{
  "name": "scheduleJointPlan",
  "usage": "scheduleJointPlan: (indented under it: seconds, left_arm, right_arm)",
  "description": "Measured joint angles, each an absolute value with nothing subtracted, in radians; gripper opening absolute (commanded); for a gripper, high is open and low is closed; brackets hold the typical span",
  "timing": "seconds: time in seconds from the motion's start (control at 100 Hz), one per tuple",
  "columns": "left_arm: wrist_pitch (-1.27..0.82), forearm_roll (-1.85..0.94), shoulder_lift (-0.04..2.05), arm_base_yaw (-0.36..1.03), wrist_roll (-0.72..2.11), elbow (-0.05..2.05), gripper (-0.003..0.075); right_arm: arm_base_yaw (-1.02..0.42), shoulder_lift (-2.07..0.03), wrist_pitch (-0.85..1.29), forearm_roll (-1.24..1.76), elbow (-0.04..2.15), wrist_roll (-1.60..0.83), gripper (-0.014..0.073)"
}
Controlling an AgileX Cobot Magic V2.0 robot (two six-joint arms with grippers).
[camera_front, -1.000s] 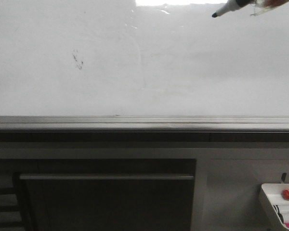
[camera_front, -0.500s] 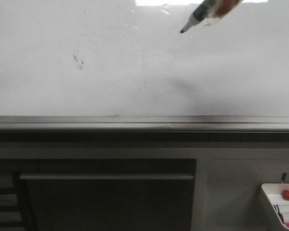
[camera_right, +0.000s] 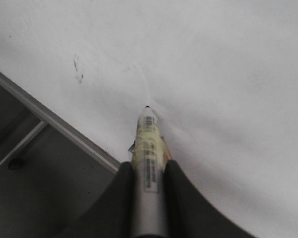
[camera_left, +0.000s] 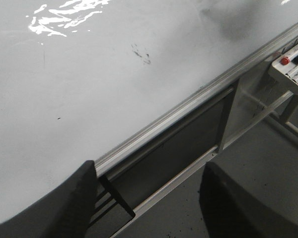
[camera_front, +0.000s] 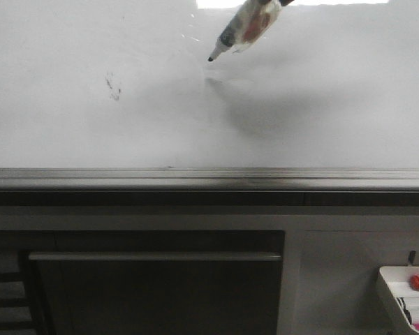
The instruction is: Write number 2 on whiteboard
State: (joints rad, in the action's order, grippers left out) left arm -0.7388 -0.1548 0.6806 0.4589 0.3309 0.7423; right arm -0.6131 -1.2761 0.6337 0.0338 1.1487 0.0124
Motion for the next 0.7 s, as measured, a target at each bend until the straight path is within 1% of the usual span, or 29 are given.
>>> scheduleJointPlan:
  seconds: [0.7]
  left_arm:
    - [-0.737,-0.155,0.681,0.459,0.331,0.742,0.0419]
  right_arm:
    - [-0.614,-1.335,0.62,0.0,1.173,0.011,0.0007]
